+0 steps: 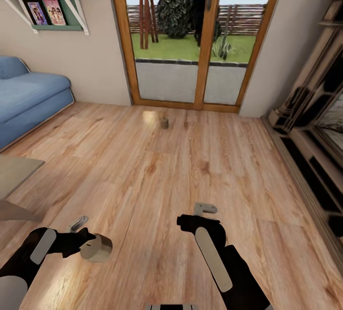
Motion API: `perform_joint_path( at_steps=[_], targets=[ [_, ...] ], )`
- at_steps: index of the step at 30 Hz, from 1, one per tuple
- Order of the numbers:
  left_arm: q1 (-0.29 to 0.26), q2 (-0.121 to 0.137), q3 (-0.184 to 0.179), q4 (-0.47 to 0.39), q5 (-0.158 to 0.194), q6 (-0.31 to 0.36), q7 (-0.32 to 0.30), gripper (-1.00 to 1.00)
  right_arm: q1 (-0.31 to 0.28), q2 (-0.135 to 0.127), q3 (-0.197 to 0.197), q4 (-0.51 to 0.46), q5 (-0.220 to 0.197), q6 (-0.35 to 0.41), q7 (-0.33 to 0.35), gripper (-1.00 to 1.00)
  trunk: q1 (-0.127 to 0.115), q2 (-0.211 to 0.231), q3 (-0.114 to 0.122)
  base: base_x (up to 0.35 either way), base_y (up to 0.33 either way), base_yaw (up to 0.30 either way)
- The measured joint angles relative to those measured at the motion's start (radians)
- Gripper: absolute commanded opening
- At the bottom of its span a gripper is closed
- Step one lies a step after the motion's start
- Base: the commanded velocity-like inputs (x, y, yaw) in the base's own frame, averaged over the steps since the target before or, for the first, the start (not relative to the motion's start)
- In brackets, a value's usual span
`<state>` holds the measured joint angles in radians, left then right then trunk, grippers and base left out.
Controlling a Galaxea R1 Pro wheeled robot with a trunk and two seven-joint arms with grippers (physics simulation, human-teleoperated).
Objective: Place each of the two pumpkins and all three candles from the living room inside a cabinet in the living room (use any cabinet), then make sure every cabinet is closed, and position the cauldron so it is next to a table in the living room.
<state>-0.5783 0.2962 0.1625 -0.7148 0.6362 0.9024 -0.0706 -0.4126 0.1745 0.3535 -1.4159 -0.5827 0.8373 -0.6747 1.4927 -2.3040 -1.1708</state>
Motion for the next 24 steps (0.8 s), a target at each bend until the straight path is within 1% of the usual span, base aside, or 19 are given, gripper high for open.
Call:
perform_joint_path(
  at_steps=[3, 6, 11, 17, 24],
  targets=[
    [0.0, 0.0, 0.0, 0.0, 0.0, -0.003, 0.001, -1.0, 0.0, 0.0, 0.018, 0.0, 0.003, -0.004, 0.0, 1.0, 0.0, 0.0, 0.0, 0.299, 0.0, 0.018],
    [0.0, 0.0, -0.001, 0.0, -0.001, -0.003, 0.001, -1.0, 0.0, 0.0, 0.024, 0.0, 0.004, -0.005, 0.0, 1.0, 0.0, 0.0, 0.0, 0.322, 0.0, 0.006],
    [0.0, 0.0, -0.001, 0.0, -0.001, -0.004, 0.002, -1.0, 0.0, 0.0, 0.026, -0.002, 0.004, -0.006, 0.001, 1.0, 0.0, 0.0, 0.0, 0.33, 0.0, 0.005],
    [0.0, 0.0, -0.001, 0.0, -0.005, -0.004, 0.002, -1.0, 0.0, 0.0, 0.028, -0.003, 0.003, -0.006, 0.001, 1.0, 0.0, 0.0, 0.0, 0.332, 0.0, 0.145],
    [0.0, 0.0, -0.001, -0.001, -0.003, -0.004, 0.002, -1.0, 0.0, 0.0, 0.031, -0.003, 0.004, -0.006, 0.009, 1.0, 0.0, 0.0, 0.0, 0.332, 0.0, 0.015]
  ],
)
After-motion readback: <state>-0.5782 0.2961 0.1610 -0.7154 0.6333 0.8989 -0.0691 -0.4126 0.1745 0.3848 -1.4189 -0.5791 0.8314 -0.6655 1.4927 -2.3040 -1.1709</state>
